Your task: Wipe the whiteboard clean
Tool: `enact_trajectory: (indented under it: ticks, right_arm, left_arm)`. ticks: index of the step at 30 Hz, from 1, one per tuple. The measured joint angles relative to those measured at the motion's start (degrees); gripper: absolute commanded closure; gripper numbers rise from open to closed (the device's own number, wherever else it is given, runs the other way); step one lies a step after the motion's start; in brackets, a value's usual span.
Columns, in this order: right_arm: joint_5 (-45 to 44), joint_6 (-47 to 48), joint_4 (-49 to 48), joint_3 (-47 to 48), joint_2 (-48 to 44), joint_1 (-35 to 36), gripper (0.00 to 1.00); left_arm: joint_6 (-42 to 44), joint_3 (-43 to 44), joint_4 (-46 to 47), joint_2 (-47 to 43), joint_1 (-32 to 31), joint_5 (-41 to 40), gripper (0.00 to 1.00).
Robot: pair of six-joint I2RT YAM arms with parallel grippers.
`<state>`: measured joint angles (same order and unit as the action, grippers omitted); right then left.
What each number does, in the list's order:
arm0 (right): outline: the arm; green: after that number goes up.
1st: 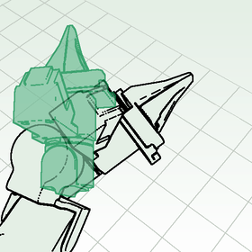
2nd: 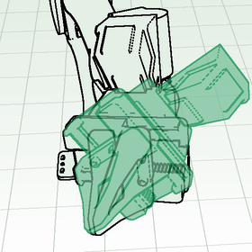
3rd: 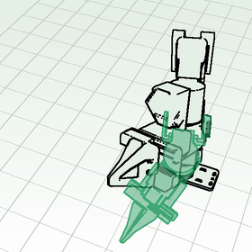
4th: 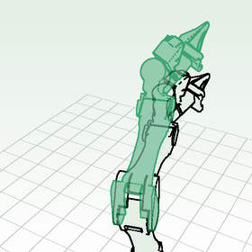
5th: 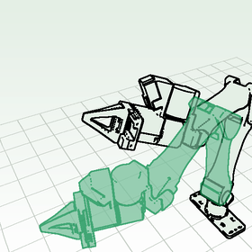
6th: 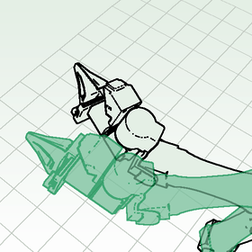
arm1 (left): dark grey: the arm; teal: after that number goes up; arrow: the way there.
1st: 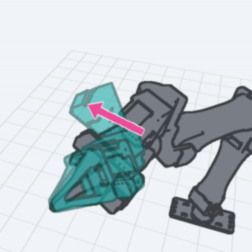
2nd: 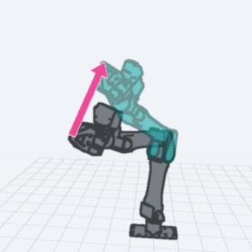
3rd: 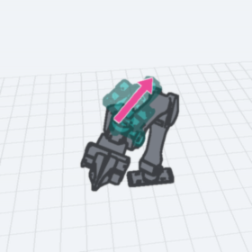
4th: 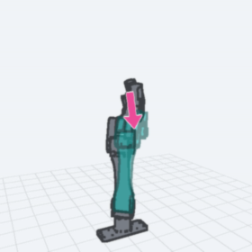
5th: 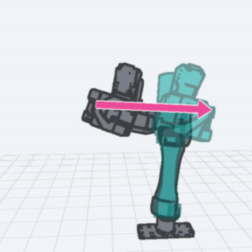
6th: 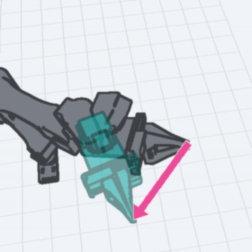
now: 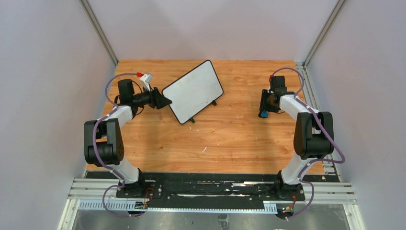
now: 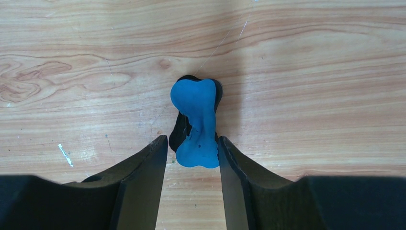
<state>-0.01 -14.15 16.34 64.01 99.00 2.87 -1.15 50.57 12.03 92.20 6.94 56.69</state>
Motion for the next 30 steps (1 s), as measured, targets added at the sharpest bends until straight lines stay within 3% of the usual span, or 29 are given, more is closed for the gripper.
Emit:
enact_trajectory:
  ticks: [6, 13, 16, 22, 27, 30]
  right_arm:
    - [0.0, 0.0, 0.0, 0.0, 0.26, 0.0, 0.56]
    - [-0.09, 0.02, -0.02, 0.0, 0.35, 0.02, 0.56]
    - [-0.31, 0.02, -0.07, 0.0, 0.35, 0.02, 0.56]
    - [-1.29, 0.02, -0.48, 0.0, 0.35, 0.44, 0.56]
    - [-2.27, 0.0, -1.14, -0.02, 0.35, 0.96, 0.57]
    - [-2.93, 0.0, -1.53, -0.13, 0.33, 1.18, 0.57]
  left_arm:
    - [0.31, -0.37, -1.42, -0.39, 0.0, 0.15, 0.29]
    - [0.94, -1.2, -2.47, -3.39, 0.0, 1.22, 0.28]
    - [2.71, -1.84, -4.48, -6.58, 0.0, 0.42, 0.22]
    - [7.23, -6.73, -7.56, -17.53, 0.0, -6.82, 0.14]
    - [9.29, -11.39, -8.33, -26.62, 0.0, -15.87, 0.02]
    - [10.19, -13.0, -8.15, -28.94, 0.0, -21.81, 0.02]
